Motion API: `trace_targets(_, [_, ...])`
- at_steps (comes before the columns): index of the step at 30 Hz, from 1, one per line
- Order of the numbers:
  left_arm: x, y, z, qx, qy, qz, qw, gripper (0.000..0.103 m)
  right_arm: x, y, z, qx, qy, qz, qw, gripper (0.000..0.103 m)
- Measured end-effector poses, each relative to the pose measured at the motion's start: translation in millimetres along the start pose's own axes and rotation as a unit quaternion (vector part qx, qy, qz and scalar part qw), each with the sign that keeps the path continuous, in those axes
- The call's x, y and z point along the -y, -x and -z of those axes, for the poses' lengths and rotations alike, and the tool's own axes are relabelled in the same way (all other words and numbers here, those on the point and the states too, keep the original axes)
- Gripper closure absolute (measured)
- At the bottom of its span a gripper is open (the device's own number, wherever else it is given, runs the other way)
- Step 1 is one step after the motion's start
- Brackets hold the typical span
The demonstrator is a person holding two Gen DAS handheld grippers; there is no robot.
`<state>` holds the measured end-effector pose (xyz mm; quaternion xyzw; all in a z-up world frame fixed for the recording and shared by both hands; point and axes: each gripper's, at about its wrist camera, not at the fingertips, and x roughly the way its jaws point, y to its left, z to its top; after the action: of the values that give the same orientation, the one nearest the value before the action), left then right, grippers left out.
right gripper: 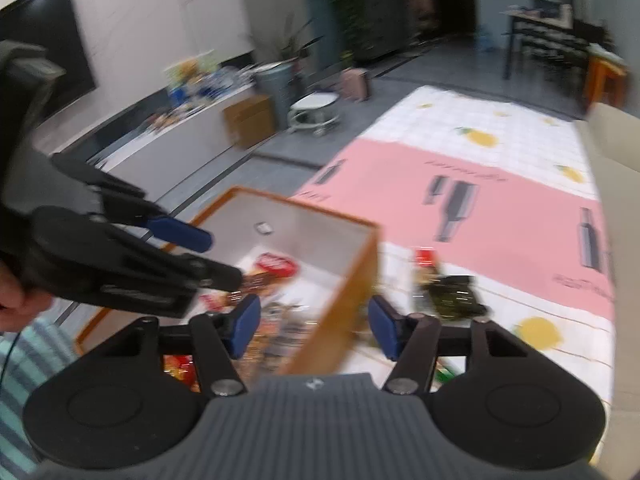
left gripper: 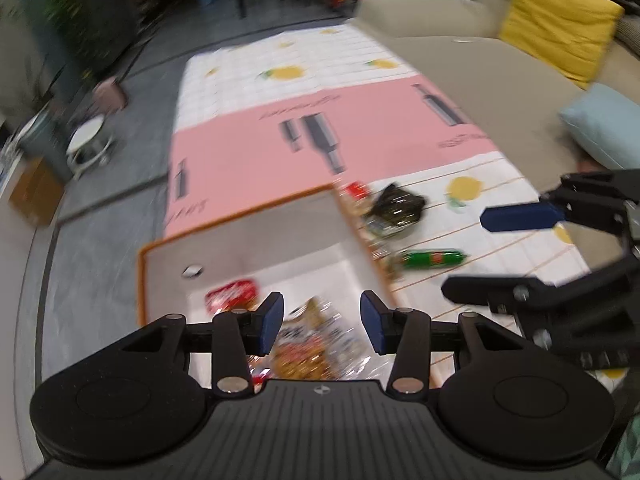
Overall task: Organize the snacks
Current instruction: 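Move both grippers back to the remaining snacks on the cloth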
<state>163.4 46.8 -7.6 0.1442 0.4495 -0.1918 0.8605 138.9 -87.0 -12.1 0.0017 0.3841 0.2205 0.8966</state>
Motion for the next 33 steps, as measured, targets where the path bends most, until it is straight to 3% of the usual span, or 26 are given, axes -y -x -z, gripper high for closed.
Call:
trace_targets(9, [53,-27,-17,0.004,-0.095,0.020,0.9952,0.050,56,-4,44,-0.013,-0.048,0.051,0.997,0.043])
trace_targets(19, [62,-60,-30,-0.017,-0.139,0.040,0.9893,0.050,83,-62,63,-0.049,-0.034,0.048,0.997,0.044])
trace_targets(23, [74,-76,-32,-0.029,-0.197,0.047,0.9789,0.047,88,-84,64,-0.061,-0.014,0.054,0.997,0.044])
trace_targets(27, [83,-97,-33,-0.044,-0.251,0.058,0.9653,0.037,94,-106,61,-0.069,0.002,0.047,0.997,0.049])
trace_targets(33, [86,-125,-37,-0.071,-0.303,0.059,0.9485,0.035,101,-130,63,-0.081,0.021,0.041,0.996,0.056])
